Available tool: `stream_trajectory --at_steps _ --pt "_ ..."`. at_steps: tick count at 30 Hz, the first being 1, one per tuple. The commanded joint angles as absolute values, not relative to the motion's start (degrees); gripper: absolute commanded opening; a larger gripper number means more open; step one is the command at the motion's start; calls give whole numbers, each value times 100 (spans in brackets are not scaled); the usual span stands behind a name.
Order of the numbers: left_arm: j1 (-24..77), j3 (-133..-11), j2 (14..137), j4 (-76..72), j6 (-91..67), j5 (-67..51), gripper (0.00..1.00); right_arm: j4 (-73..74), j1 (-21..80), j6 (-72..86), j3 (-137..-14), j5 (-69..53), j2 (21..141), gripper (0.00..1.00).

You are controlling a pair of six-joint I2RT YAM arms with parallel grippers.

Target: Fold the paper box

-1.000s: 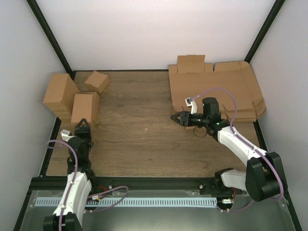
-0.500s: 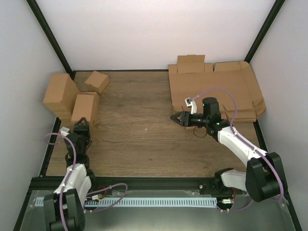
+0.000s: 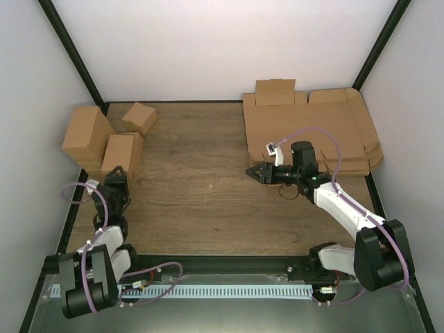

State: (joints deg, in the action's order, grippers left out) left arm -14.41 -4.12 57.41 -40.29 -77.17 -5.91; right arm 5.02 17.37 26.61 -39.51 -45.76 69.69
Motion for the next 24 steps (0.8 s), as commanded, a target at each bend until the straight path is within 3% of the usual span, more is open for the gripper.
stream_trajectory --at_steps 1,19,21,24 --pt "-1531 -670 6018 -4760 -7670 -591 45 681 1695 2579 -4254 -4598 6888 39" --pt "-1604 -1157 6975 -5220 -7816 -825 45 745 1689 2618 -4218 -4569 6772 39" --pt "-1606 -1152 6963 -5136 -7820 -816 50 715 1695 2632 -4227 -4591 6794 39" --pt "-1606 -1177 6943 -4874 -7813 -776 75 712 1691 2639 -4243 -4605 6812 39"
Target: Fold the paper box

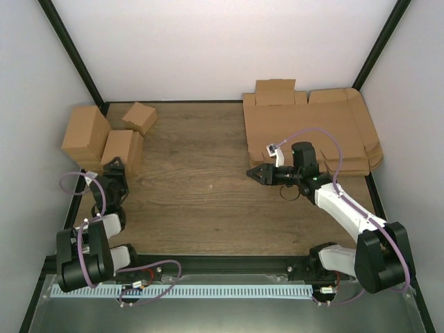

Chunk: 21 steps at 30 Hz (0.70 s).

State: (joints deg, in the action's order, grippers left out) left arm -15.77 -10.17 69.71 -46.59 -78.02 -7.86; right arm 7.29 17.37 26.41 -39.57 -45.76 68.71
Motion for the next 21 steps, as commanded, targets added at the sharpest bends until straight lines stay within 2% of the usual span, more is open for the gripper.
stream_trajectory --at_steps 1,3,5,16,21 --pt "-1607 -1178 6937 -4797 -7813 -775 83 715 1691 2637 -4245 -4598 6816 39" --pt "-1601 -1157 6859 -4631 -7830 -762 94 720 1688 2643 -4247 -4601 6811 39" --pt "-1597 -1147 6668 -4337 -7818 -692 100 714 1689 2649 -4241 -4603 6811 39" --pt "-1591 -1423 6296 -2549 -7671 -601 100 674 1695 2657 -4215 -4643 6830 39" --pt "-1596 -1558 6906 -2905 -7615 -904 100 681 1694 2650 -4207 -4671 6829 39"
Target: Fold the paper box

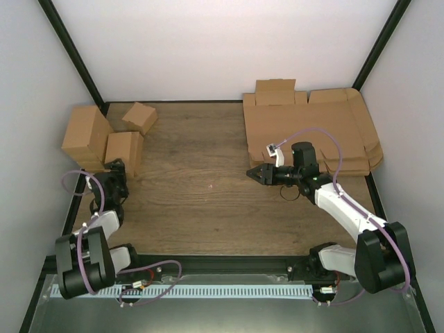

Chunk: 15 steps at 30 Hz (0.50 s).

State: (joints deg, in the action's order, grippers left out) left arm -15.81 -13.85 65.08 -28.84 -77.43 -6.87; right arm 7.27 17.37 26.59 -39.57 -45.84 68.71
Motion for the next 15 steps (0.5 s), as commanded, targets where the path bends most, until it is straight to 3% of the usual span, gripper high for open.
stream_trajectory --at_steps 1,5,15 --pt "-1594 -1608 7058 -2970 -7619 -983 99 689 1695 2646 -4202 -4676 6829 39" --pt "-1572 -1734 7160 -3085 -7578 -1048 93 699 1690 2642 -4199 -4666 6817 39" --pt "-1566 -2176 7218 -2793 -7410 -934 92 628 1691 2675 -4189 -4718 6901 39"
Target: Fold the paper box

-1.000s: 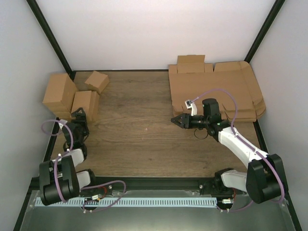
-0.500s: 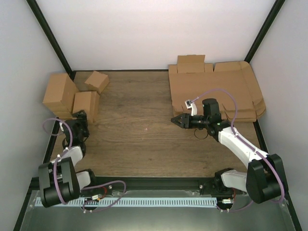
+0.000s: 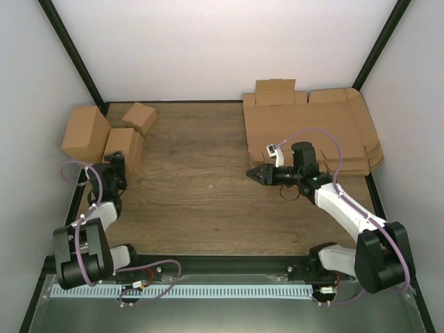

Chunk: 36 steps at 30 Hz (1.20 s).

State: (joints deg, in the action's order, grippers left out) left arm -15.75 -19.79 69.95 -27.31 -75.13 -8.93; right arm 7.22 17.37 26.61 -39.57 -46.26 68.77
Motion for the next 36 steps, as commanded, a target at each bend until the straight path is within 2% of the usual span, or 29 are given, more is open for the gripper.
stream_trajectory --at_steps 1,11,18,34,36 --pt "-1568 -2179 7275 -2857 -7443 -933 92 632 1694 2673 -4191 -4720 6895 39" --pt "-1557 -2537 7639 -2873 -7505 -949 93 666 1688 2648 -4210 -4710 6920 39" --pt "-1539 -2493 7732 -2754 -7531 -949 100 665 1688 2644 -4233 -4726 6930 39" --pt "-1525 -2162 6727 -1778 -7525 -761 100 625 1694 2658 -4215 -4776 6945 39" --pt "-1529 -2110 6610 -1848 -7571 -699 97 633 1695 2660 -4194 -4773 6924 39"
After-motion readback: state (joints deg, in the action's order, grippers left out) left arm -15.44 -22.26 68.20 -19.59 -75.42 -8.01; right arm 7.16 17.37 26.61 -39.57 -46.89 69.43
